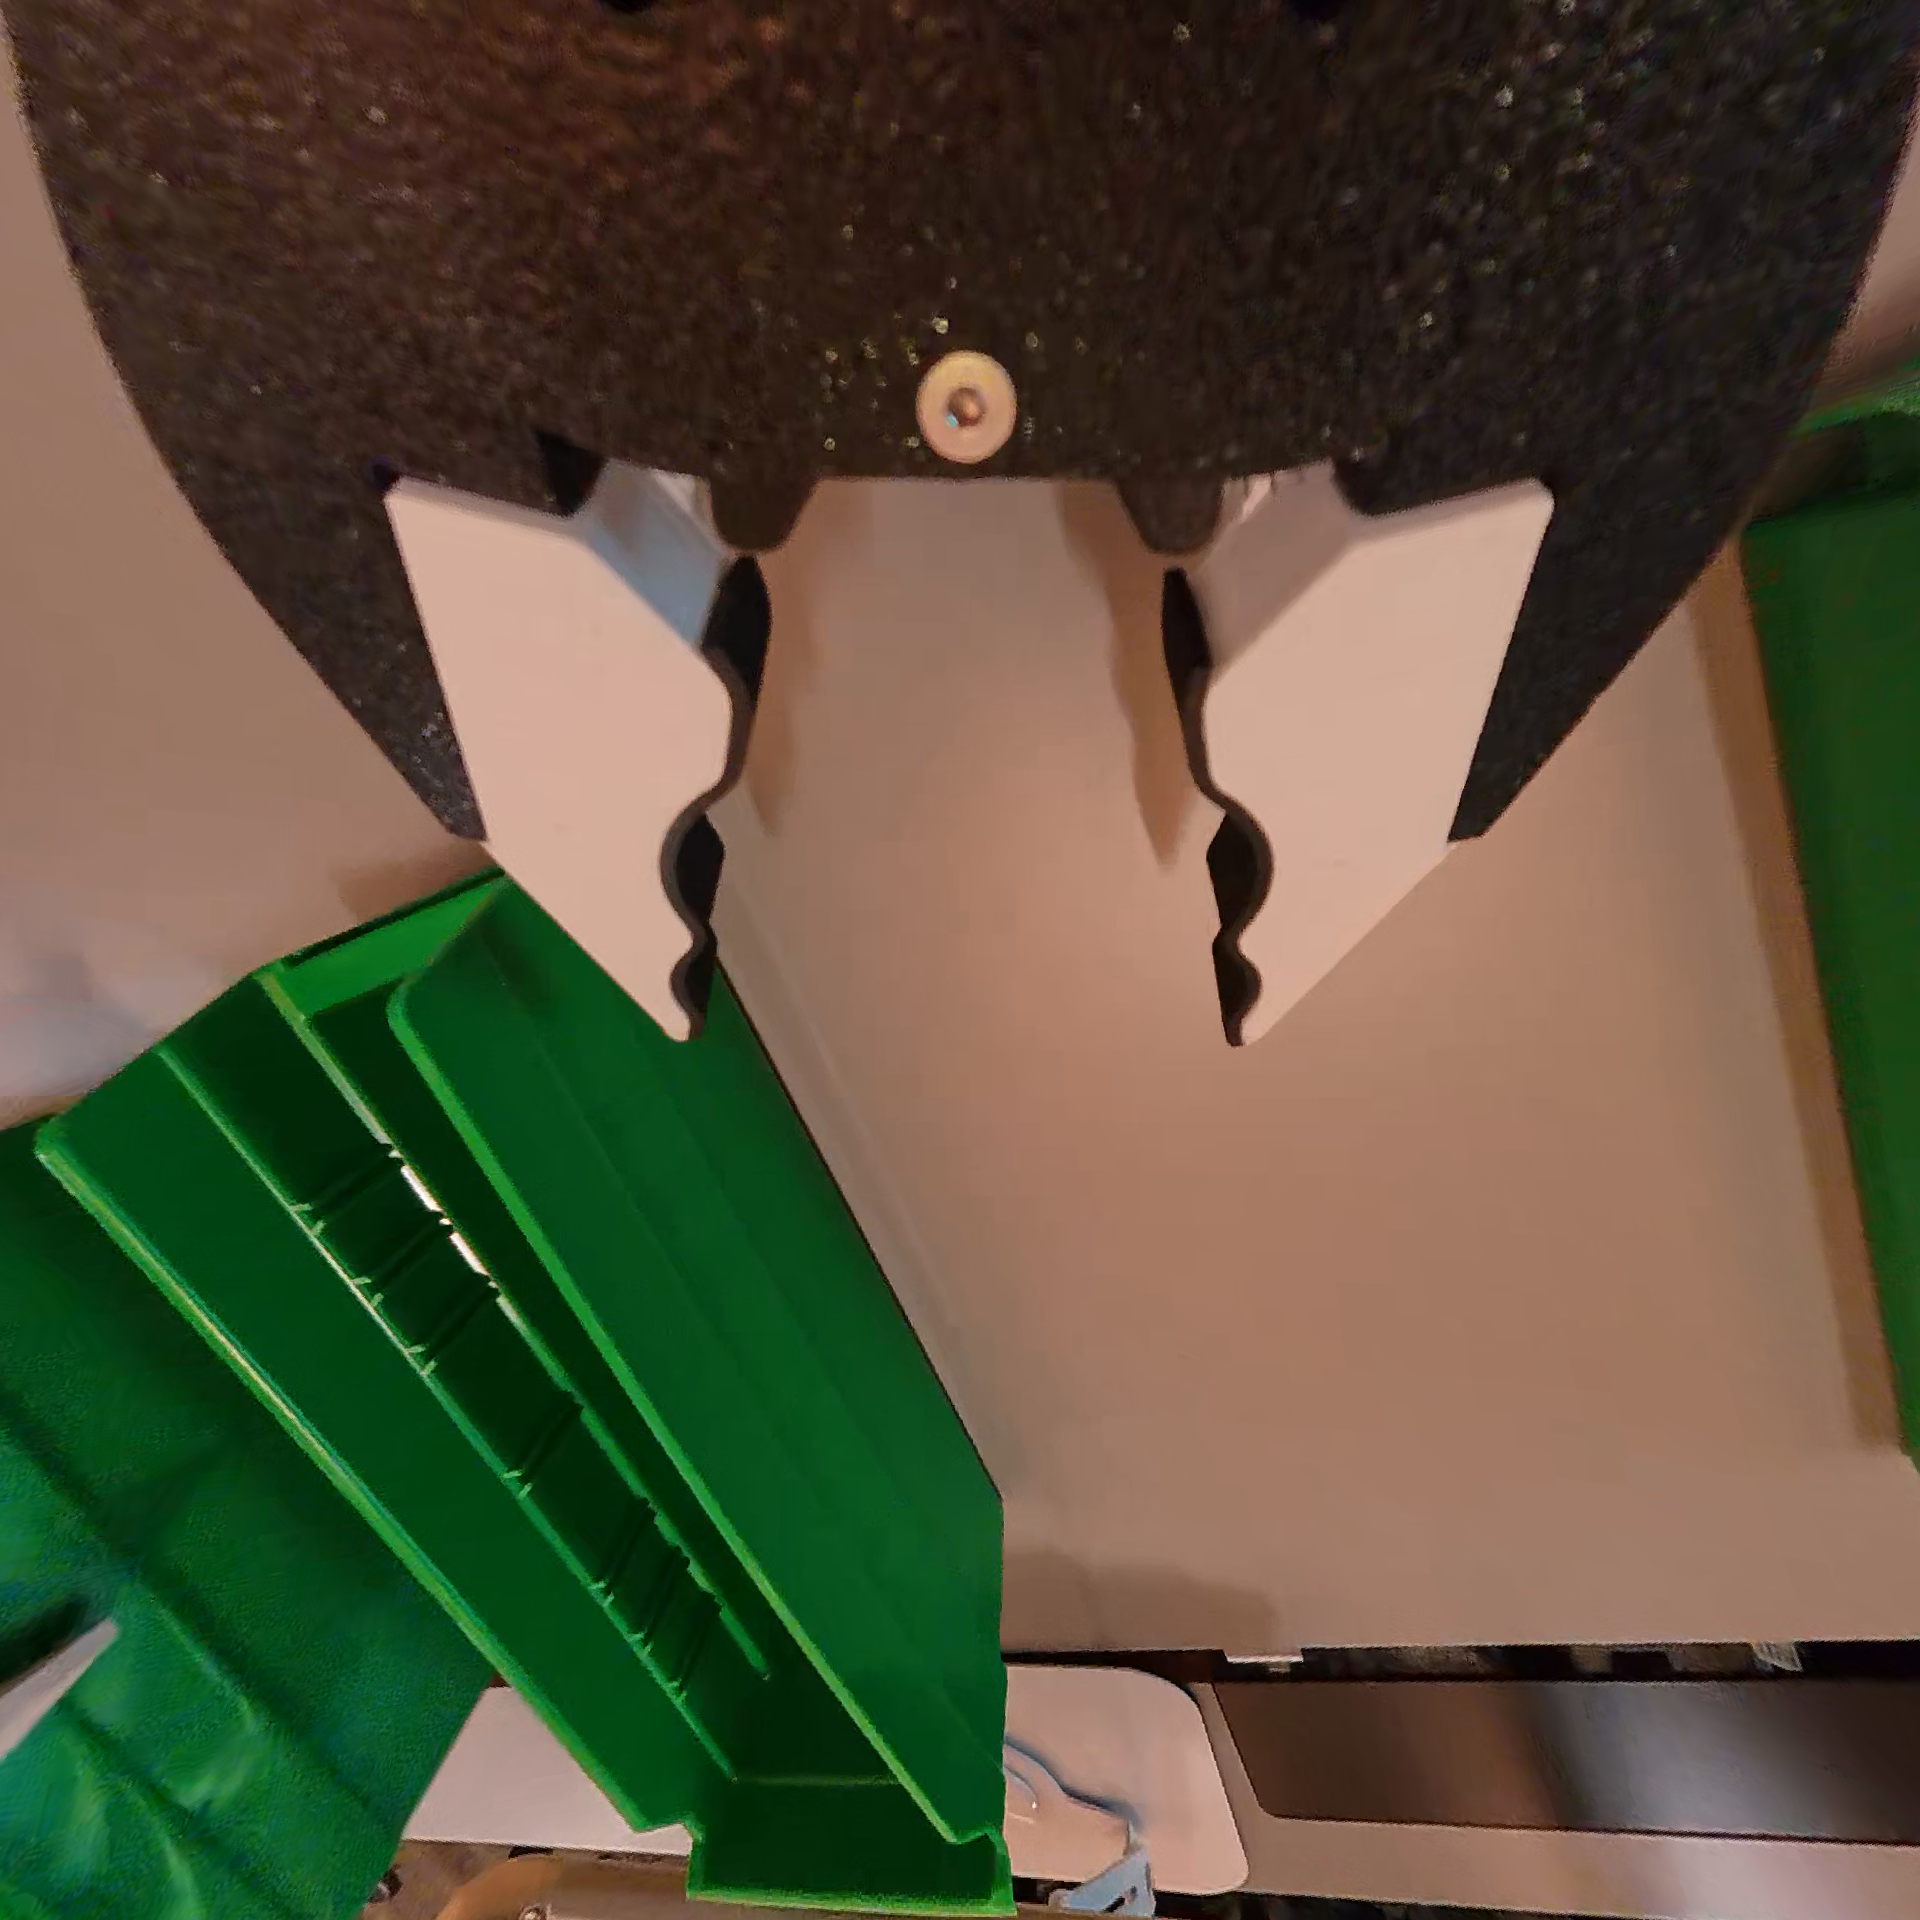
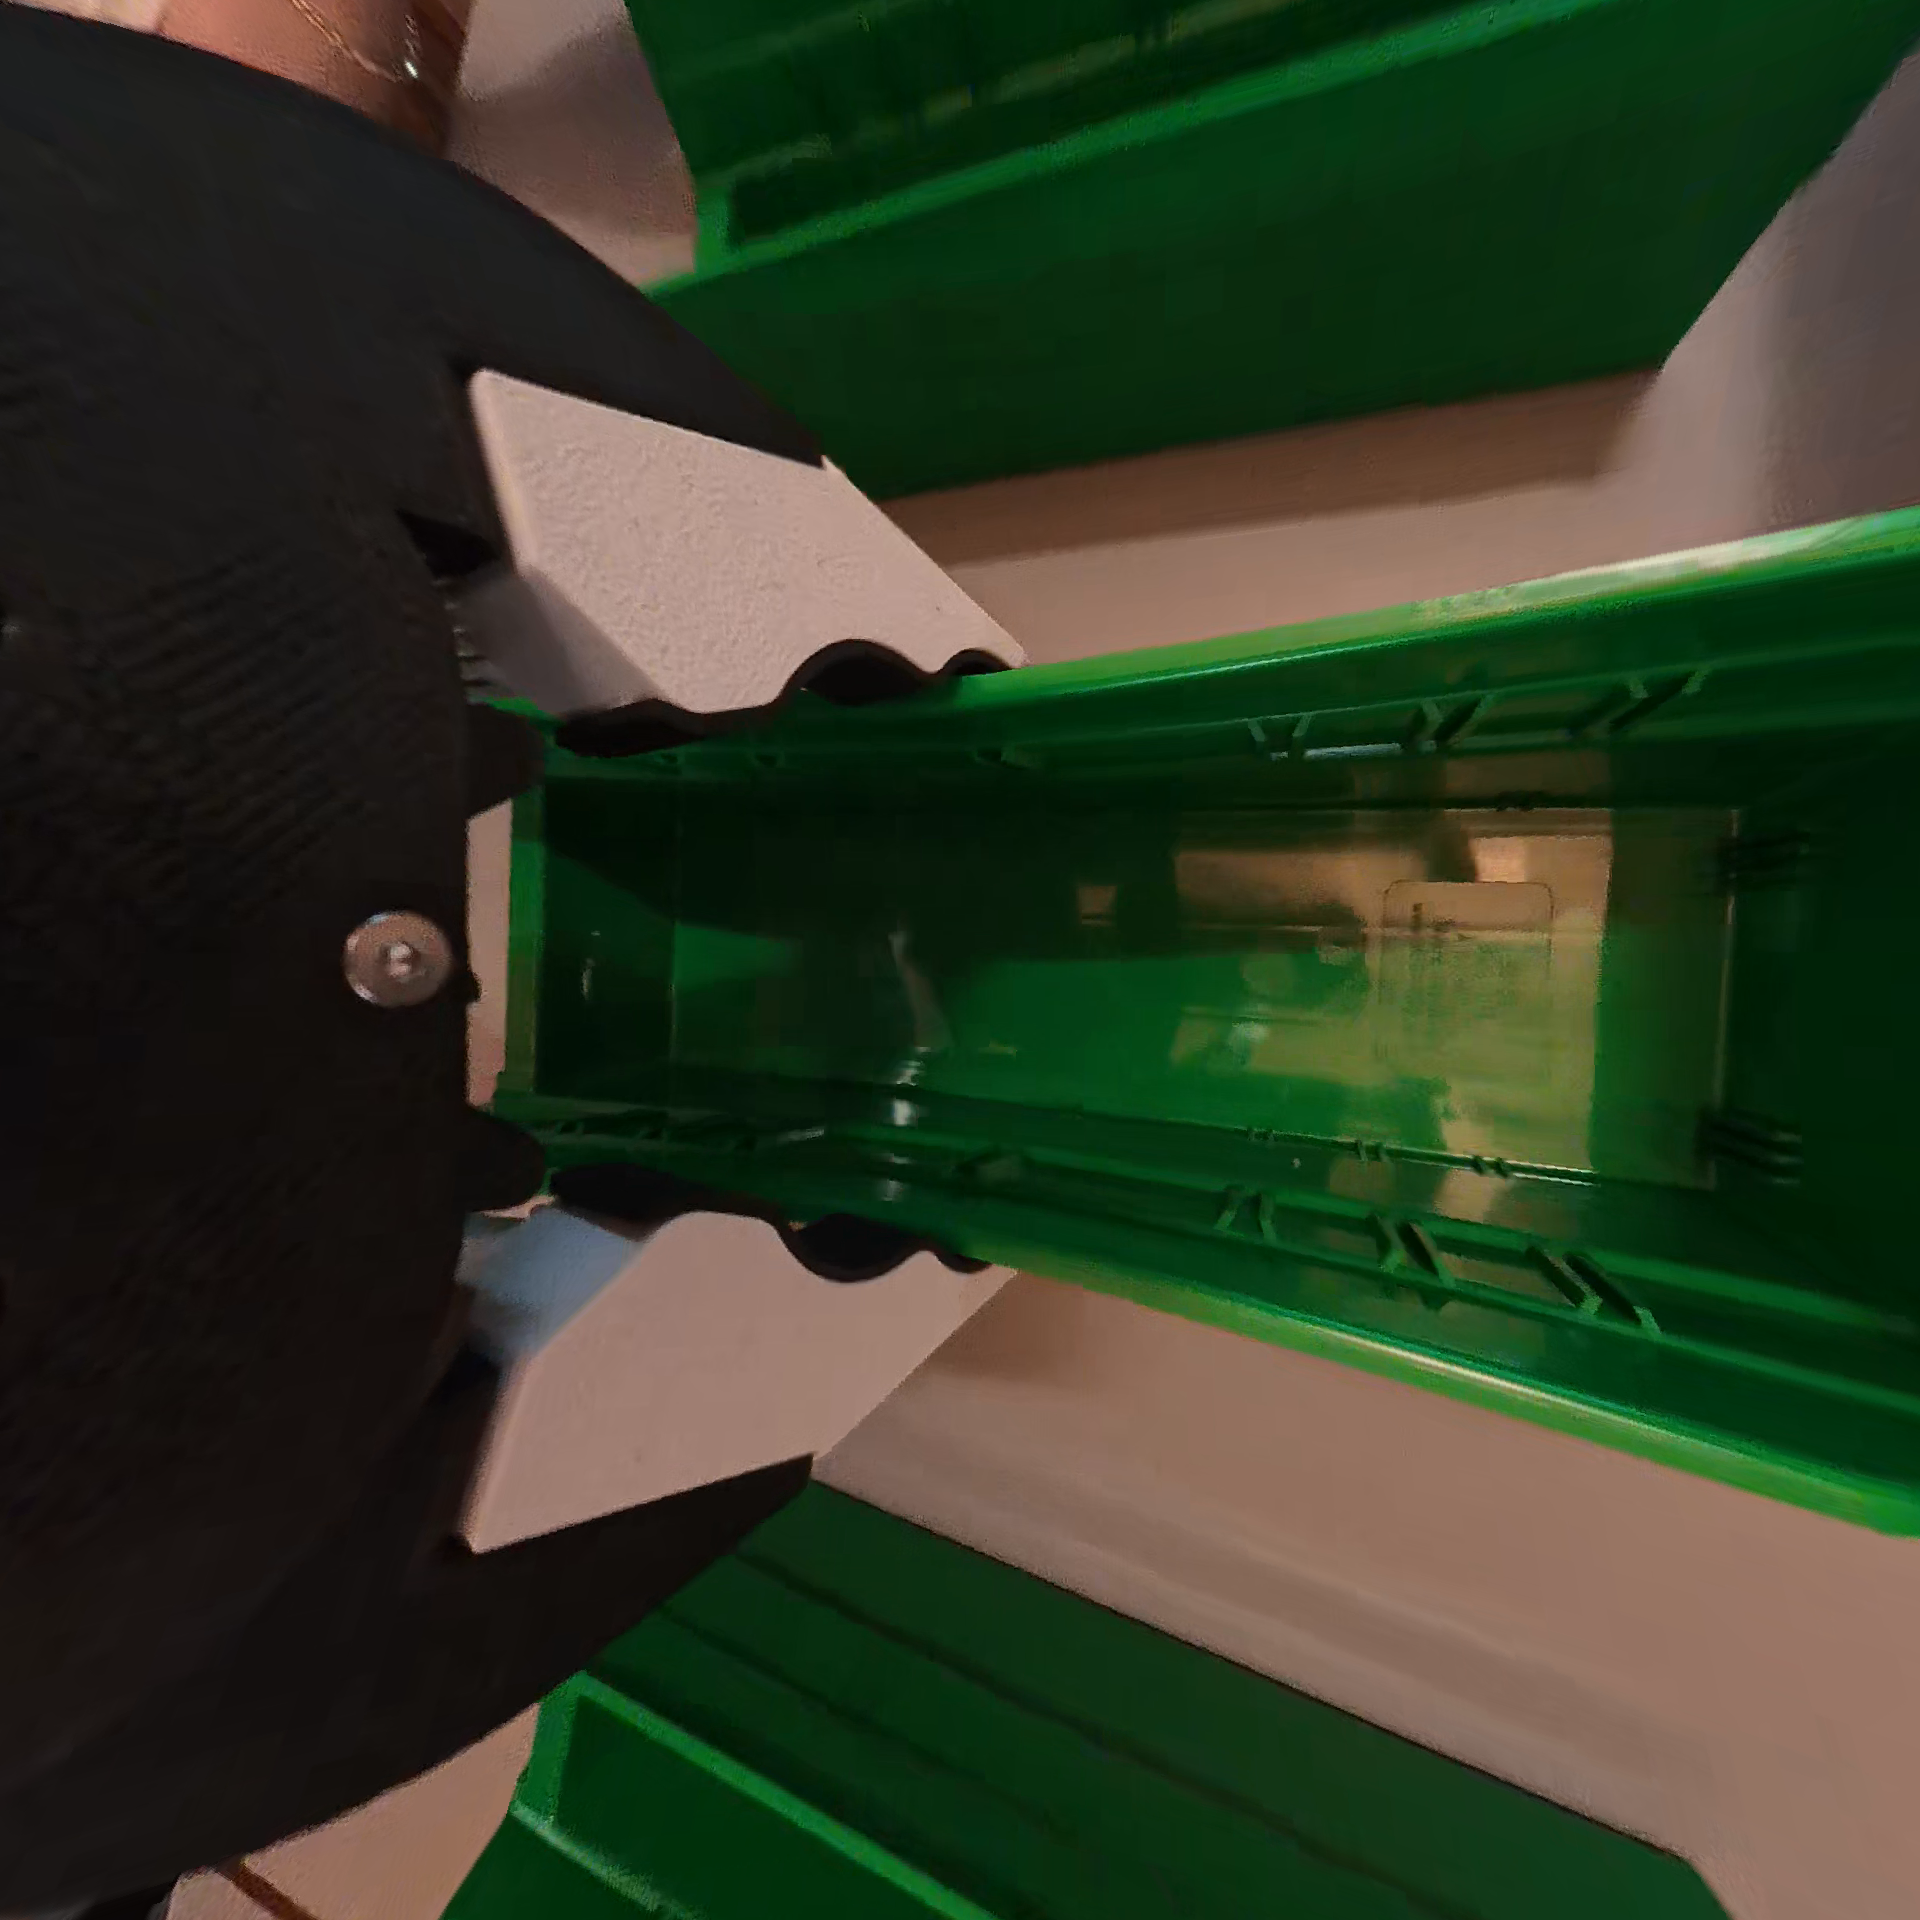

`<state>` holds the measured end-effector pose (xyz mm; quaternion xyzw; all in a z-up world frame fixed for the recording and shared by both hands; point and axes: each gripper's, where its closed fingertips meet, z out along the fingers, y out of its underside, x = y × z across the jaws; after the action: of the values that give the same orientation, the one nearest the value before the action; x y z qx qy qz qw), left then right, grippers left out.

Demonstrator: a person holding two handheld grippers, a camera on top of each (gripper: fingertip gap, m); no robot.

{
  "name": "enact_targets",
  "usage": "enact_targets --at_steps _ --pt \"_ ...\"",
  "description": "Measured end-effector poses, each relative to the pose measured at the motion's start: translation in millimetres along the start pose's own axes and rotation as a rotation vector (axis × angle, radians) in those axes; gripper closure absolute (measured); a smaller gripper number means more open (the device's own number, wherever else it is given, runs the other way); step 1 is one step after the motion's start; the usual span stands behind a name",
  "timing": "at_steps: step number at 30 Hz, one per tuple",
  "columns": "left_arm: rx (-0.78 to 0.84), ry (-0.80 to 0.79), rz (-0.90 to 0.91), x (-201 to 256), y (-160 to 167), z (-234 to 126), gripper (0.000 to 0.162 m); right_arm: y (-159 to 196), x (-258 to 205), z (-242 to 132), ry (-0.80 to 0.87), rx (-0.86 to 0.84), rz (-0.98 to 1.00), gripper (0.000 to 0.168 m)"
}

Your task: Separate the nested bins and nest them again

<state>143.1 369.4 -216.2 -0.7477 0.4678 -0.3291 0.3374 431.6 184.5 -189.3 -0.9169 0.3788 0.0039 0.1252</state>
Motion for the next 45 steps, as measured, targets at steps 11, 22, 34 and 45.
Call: enact_targets --at_steps 11,22,34,45 --pt "-0.017 0.004 0.001 0.1 1.4 -1.6 0.067 -47.3 -115.2 -99.6 -0.181 0.06 -0.031 0.067" --pt "0.02 0.009 -0.031 -10.2 -6.7 -14.6 0.067 -35.2 -198.7 -62.9 -0.197 0.023 -0.014 0.07" --pt "0.082 0.071 -0.07 -5.9 -20.1 -31.6 0.067 -23.5 -208.2 -37.1 -0.084 0.069 0.018 0.069" --pt "0.079 0.097 -0.081 -4.9 -20.2 -34.2 0.067 -15.0 -206.1 -10.1 -0.014 0.043 0.0 0.067"
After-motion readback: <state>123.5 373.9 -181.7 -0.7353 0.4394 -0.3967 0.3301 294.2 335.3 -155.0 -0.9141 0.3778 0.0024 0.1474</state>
